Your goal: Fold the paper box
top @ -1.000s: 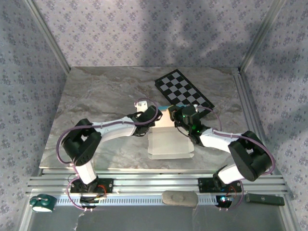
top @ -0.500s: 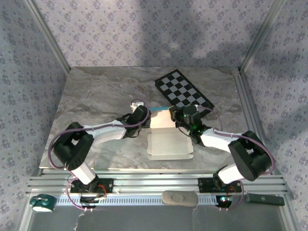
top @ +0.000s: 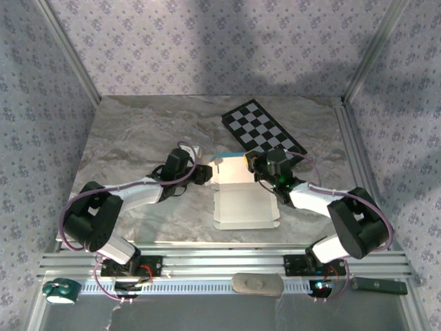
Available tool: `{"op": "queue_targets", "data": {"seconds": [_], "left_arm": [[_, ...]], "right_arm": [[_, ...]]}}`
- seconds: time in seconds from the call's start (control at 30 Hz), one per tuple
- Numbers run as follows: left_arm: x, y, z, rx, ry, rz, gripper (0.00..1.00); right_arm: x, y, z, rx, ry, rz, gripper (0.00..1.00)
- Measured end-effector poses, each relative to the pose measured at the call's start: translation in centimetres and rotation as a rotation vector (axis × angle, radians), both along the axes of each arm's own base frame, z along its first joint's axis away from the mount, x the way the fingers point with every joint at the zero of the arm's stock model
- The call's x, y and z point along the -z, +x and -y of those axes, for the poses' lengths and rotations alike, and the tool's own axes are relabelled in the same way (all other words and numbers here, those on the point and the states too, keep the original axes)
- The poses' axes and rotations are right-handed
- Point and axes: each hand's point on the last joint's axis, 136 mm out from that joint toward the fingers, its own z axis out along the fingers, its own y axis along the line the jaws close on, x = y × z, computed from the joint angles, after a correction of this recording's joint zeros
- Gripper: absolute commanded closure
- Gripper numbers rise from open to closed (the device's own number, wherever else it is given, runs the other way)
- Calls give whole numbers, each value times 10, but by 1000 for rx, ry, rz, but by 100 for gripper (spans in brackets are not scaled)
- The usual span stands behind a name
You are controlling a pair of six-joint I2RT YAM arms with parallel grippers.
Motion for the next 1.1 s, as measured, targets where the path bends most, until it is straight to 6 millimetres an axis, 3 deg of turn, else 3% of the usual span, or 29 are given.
{"op": "queue_targets", "data": {"seconds": [0.13, 0.3, 0.53, 0.87, 1.1], "left_arm": [[2, 3, -13, 2, 2, 15, 53], [11, -7, -27, 29, -5, 7, 51], [25, -16, -8, 164, -55, -23, 51], [39, -10, 11, 196, -52, -42, 61], [39, -3, 22, 185, -23, -15, 77]], "right_arm": [[3, 1, 2, 6, -2, -8, 100], [4, 2, 3, 9, 2, -14, 100], [4, 2, 3, 6, 4, -16, 100], [4, 2, 3, 5, 5, -16, 100], [5, 3, 4, 3, 6, -18, 100]]}}
